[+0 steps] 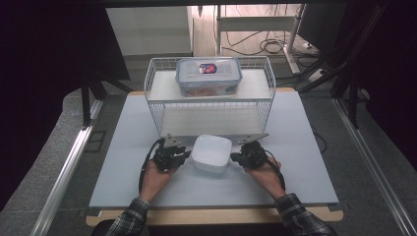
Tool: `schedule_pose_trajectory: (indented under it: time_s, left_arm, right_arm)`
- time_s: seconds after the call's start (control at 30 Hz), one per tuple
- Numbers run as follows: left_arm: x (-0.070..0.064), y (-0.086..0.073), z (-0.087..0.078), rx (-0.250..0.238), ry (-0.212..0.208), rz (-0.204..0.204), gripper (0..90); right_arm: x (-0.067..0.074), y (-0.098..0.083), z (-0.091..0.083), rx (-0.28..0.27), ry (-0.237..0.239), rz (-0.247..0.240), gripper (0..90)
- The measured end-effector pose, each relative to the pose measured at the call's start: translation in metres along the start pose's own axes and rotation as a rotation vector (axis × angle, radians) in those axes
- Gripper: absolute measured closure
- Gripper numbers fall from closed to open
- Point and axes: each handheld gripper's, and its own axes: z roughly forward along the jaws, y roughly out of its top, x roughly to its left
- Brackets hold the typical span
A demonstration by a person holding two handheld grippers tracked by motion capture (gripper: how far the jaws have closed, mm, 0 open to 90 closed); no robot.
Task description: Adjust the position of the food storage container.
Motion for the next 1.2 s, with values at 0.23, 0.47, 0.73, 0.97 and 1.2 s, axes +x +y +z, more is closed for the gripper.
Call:
schedule_pose_trajectory:
  time_s: [0.23,0.47,0.73,0.97,1.2]
  left_arm:
    - [-0.004,-0.002,-0.005,0.034,-0.024,-0.016,73.2]
    - [-0.020,-0.005,-0.013,0.064,-0.037,0.037,73.2]
    - [-0.007,-0.013,-0.036,0.016,-0.008,0.020,56.2]
    - [-0.007,-0.019,-0.053,-0.058,-0.036,-0.002,30.7]
    - [-0.014,-0.031,-0.060,-0.073,-0.051,0.002,9.9]
  right_arm:
    - [0.003,0.006,0.007,0.005,-0.005,-0.017,87.3]
    - [0.002,0.003,0.000,0.000,-0.017,-0.027,87.7]
    - [0.006,-0.003,-0.014,-0.024,-0.053,-0.073,79.6]
    - [0.011,-0.011,-0.036,-0.077,-0.099,-0.083,58.3]
    - [0.011,-0.019,-0.046,-0.123,-0.049,-0.047,30.3]
